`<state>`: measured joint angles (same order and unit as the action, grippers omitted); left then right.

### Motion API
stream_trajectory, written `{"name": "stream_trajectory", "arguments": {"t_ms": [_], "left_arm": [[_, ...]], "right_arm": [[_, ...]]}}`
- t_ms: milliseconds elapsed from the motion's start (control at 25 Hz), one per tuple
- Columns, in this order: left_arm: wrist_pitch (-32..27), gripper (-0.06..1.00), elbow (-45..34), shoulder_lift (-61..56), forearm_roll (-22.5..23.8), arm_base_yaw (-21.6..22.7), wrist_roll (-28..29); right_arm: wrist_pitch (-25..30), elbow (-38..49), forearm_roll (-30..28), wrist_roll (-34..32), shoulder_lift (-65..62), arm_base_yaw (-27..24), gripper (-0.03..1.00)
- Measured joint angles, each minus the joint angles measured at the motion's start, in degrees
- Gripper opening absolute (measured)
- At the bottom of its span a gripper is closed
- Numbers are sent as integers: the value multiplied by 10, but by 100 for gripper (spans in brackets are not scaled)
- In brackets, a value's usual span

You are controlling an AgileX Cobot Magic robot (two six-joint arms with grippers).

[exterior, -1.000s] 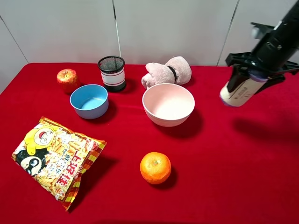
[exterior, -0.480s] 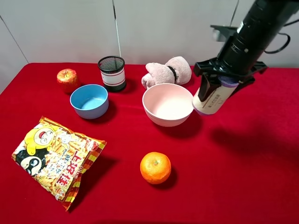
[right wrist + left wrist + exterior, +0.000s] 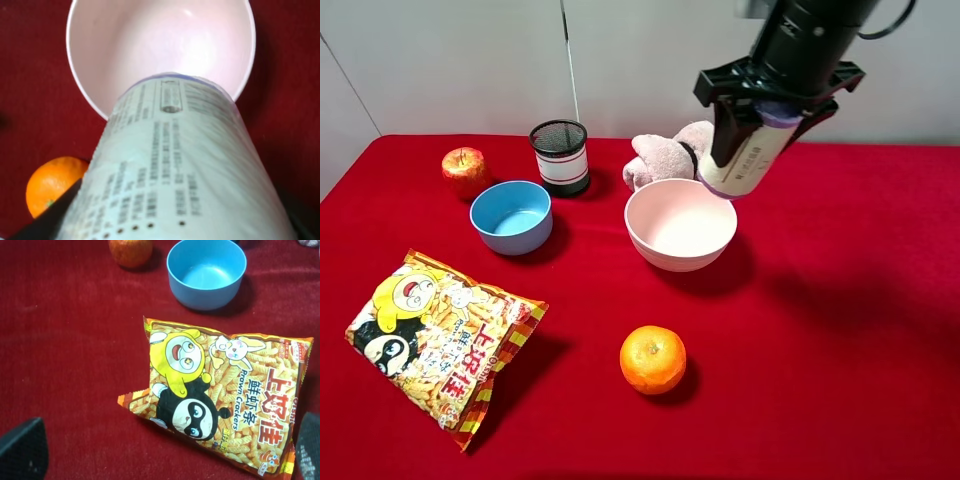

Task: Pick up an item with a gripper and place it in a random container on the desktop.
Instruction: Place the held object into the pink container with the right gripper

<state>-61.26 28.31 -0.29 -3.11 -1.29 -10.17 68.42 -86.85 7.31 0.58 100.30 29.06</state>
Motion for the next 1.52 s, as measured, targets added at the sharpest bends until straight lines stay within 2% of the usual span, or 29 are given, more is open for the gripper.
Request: {"name": "stream_trajectory", "arguments": {"t_ms": [400, 1040, 1520], "left_arm": [[0, 99, 0, 0, 0, 0, 1], [0, 99, 0, 0, 0, 0, 1], [0, 99, 0, 0, 0, 0, 1]], "right_arm": [[2, -72, -6, -2, 95, 5, 46], [-50, -75, -10, -2, 168, 5, 46], [-53, -75, -9, -2, 206, 5, 46]]}}
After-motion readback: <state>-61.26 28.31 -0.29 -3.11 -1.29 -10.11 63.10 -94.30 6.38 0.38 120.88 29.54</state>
